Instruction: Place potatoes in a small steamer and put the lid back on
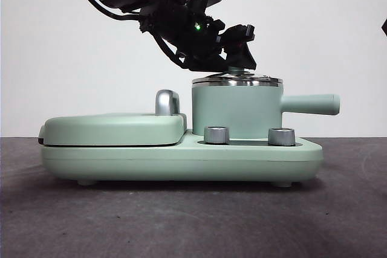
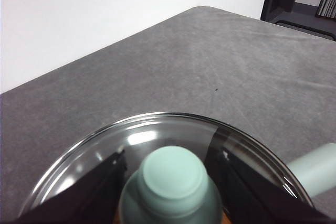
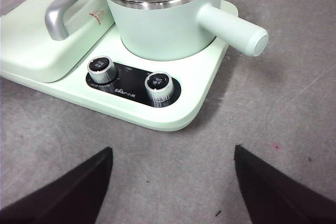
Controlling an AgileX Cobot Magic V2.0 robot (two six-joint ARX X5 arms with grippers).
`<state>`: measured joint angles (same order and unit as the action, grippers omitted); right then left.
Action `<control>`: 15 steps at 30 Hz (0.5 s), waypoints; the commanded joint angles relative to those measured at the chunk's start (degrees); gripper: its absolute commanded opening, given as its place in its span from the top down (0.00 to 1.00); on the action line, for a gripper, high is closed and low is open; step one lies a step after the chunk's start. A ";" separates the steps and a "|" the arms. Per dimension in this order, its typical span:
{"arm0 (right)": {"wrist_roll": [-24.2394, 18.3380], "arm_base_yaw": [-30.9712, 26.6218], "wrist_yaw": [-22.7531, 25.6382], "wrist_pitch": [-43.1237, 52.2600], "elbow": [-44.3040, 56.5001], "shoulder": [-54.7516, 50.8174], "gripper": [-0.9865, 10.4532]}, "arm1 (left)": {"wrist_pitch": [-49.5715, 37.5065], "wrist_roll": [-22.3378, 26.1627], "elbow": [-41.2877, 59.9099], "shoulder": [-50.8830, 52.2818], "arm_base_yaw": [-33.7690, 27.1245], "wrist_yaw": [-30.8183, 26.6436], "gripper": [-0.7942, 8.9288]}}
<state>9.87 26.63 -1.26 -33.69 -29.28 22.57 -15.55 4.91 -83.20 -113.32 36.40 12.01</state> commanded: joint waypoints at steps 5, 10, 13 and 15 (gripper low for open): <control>-0.02 0.35 0.22 0.37 -0.37 0.13 0.60 | 2.19 -1.88 -1.73 3.78 0.31 0.00 0.61; -0.04 0.35 0.20 0.39 -0.37 0.15 0.60 | 15.78 -7.19 -1.73 10.62 0.09 0.04 0.61; -0.04 0.35 0.20 0.44 -0.37 0.15 0.60 | 25.70 -7.82 -1.70 14.67 -0.37 0.07 0.61; -0.07 0.35 0.15 0.55 -0.37 0.15 0.60 | 31.82 -8.02 -1.66 17.20 -0.81 0.07 0.61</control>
<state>9.87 26.63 -1.28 -33.69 -29.28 22.57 13.30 -2.04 -83.99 -95.55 35.57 11.99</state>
